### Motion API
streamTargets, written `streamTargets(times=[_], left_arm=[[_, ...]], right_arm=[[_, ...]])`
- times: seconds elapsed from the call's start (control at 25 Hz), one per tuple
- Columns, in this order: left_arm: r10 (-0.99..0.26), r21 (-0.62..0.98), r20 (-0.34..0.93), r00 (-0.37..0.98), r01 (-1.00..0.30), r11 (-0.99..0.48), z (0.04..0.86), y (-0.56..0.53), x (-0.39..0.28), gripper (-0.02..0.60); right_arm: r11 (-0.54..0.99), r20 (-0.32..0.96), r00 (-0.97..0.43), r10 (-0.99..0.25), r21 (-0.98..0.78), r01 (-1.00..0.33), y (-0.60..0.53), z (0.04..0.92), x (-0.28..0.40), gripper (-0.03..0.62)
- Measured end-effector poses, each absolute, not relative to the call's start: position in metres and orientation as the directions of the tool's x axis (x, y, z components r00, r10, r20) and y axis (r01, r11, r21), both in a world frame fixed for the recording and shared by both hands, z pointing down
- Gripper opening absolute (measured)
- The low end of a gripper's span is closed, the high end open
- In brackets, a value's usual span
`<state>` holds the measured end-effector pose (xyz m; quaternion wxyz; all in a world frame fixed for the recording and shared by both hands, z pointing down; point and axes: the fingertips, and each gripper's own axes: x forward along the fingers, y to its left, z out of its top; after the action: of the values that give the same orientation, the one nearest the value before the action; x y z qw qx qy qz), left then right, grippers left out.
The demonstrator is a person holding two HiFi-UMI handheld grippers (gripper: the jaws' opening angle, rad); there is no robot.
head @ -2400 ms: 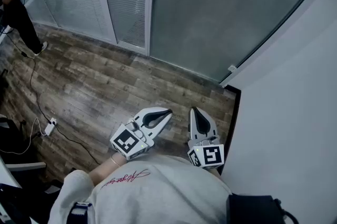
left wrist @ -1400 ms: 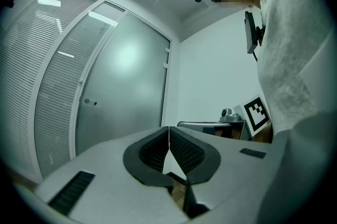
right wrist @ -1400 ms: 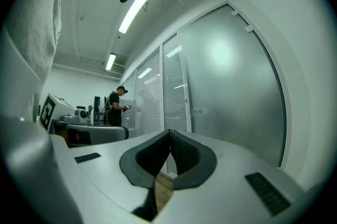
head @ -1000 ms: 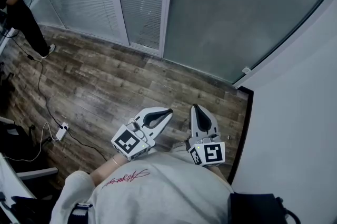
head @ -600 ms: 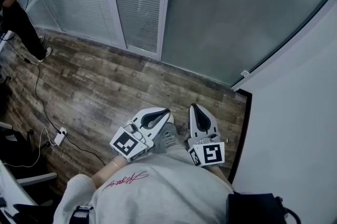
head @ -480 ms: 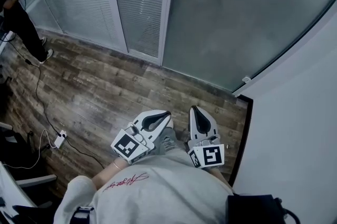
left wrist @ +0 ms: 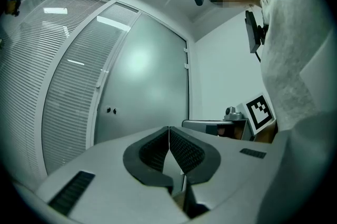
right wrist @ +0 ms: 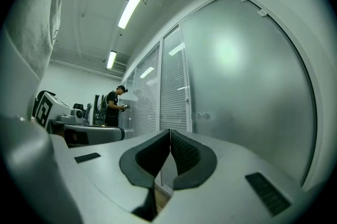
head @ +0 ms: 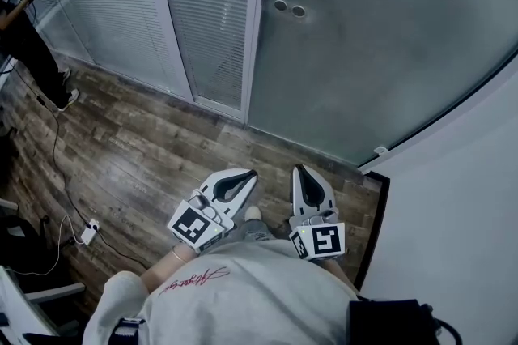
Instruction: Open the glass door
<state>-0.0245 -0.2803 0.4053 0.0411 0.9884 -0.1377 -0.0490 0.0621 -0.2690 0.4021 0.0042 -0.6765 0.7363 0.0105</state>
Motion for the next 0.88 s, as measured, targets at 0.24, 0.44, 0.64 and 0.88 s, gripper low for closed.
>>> streamTargets(times=[0.24, 0.44, 0.64, 0.88], left_arm=[[-0.291, 0.064, -0.113, 0.95, -0.285, -0.956, 0.391, -0.333, 0.006, 0.018], [-0.308, 0.056, -0.061, 0.949, -0.305, -0.951, 0.401, -0.371, 0.023, 0.018], [-0.323, 0.064, -0.049, 0.945, -0.319, -0.945, 0.401, -0.406, 0.04, 0.018], [-0.344, 0.056, -0.091, 0.935, -0.34, -0.939, 0.388, -0.439, 0.056, 0.018]], right_arm=[[0.116, -0.023, -0.116, -0.993, 0.001, -0.993, -0.328, 0.397, 0.087, 0.015], [0.133, -0.018, -0.133, -0.991, -0.001, -0.991, -0.369, 0.394, 0.104, 0.017], [0.138, -0.003, -0.138, -0.99, -0.003, -0.99, -0.412, 0.395, 0.123, 0.015], [0.129, -0.018, -0.13, -0.991, 0.02, -0.991, -0.47, 0.387, 0.15, 0.017]])
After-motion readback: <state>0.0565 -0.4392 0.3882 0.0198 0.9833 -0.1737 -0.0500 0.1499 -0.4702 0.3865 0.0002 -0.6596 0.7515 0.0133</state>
